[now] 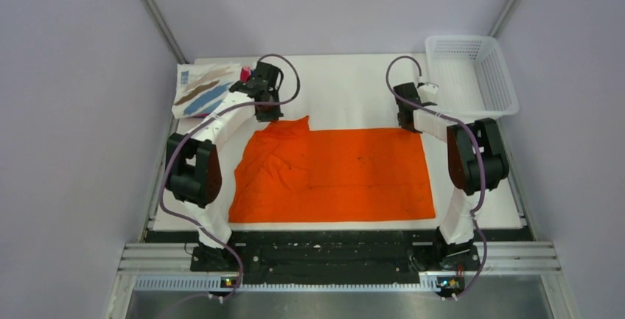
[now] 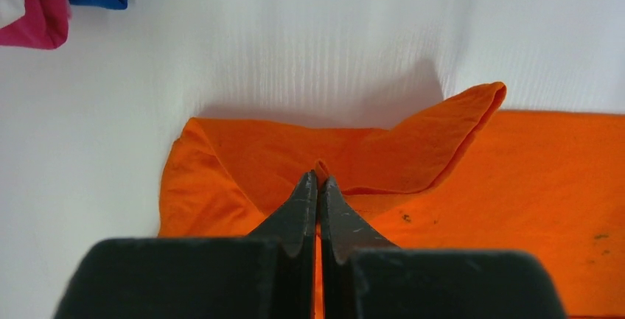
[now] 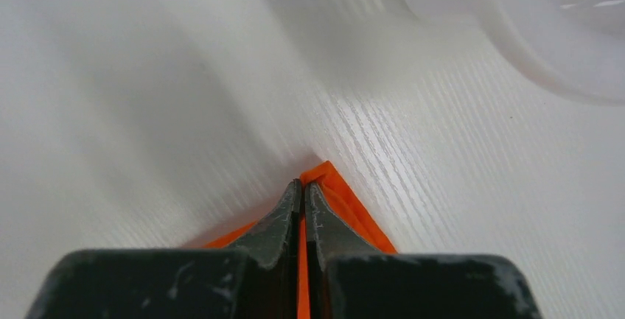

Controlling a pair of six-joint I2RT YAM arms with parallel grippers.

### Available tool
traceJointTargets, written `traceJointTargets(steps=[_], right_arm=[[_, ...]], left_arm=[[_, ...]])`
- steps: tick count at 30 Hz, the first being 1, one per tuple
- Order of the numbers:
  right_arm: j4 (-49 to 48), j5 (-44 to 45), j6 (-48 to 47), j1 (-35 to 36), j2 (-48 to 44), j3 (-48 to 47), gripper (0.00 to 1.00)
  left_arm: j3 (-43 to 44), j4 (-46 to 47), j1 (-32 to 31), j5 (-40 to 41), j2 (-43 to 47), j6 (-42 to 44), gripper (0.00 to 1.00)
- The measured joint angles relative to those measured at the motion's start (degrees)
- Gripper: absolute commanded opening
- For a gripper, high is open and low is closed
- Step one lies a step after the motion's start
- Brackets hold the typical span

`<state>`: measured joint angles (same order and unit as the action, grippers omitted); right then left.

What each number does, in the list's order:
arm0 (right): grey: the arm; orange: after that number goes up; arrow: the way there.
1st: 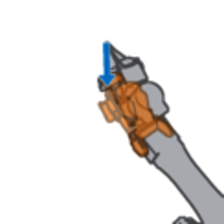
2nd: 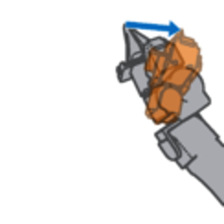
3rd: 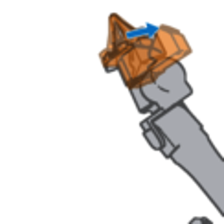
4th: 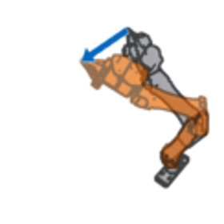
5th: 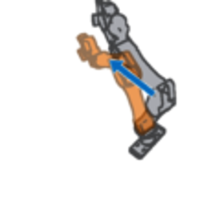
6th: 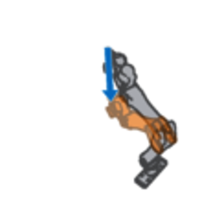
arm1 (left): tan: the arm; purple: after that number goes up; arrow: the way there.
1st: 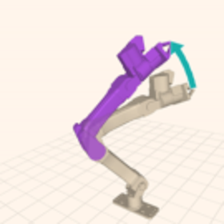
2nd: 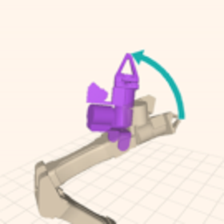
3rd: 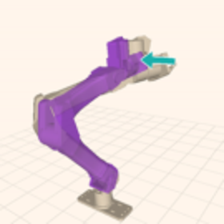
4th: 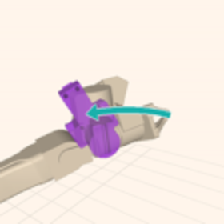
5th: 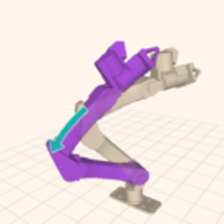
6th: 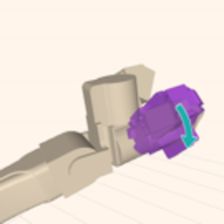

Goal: Fold and stack the t-shirts
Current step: Grab the side of the flattened tshirt furthest away from the robot with both arms, then fold the other side of the tshirt into a rectangle

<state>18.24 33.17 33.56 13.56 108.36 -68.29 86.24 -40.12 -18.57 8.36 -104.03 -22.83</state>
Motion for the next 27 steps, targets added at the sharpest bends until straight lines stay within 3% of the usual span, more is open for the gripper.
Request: traceJointTargets(steps=[12,22,27], right_arm=[[-5.0,0.0,-2.7,5.0,-22.4,14.0,0.00],[0.2,0.0,0.2,5.7,-32.8,22.9,0.00],[1.8,-0.3,0.8,5.8,-35.7,23.8,0.00]], left_arm=[[-14.0,3.1,-1.7,0.2,13.2,-2.2,0.00],[-26.9,2.3,-2.6,1.1,26.8,-6.9,0.00],[-29.2,-0.1,-2.9,1.2,31.2,-8.9,0.00]])
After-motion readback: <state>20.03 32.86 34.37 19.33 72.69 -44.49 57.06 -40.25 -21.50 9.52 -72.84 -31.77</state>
